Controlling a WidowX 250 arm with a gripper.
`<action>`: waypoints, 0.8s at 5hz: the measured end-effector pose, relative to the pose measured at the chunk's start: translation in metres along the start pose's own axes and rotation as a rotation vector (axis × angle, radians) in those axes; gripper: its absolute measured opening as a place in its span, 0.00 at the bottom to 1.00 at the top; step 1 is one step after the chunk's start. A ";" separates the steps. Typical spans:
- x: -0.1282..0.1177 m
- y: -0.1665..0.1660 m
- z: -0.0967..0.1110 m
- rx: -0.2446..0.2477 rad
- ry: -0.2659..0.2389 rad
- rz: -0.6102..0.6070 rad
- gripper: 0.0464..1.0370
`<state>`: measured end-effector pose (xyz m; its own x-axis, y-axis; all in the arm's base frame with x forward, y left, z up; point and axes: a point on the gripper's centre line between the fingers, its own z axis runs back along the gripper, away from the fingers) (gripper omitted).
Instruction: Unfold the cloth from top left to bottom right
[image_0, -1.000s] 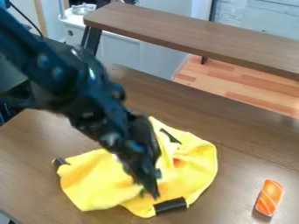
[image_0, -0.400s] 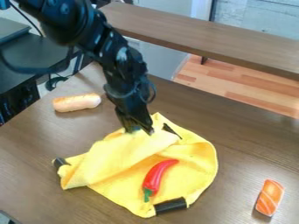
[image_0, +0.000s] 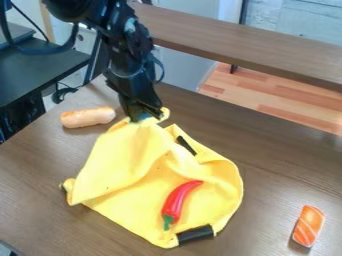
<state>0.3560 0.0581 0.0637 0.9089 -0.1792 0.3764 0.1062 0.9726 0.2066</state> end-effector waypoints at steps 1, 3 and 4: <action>0.005 0.013 0.000 0.066 -0.038 0.002 0.00; 0.004 0.047 -0.007 0.124 0.023 0.128 0.00; -0.007 0.058 -0.017 0.133 0.121 0.254 0.00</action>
<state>0.3625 0.1186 0.0577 0.9419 0.0935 0.3226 -0.1768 0.9547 0.2395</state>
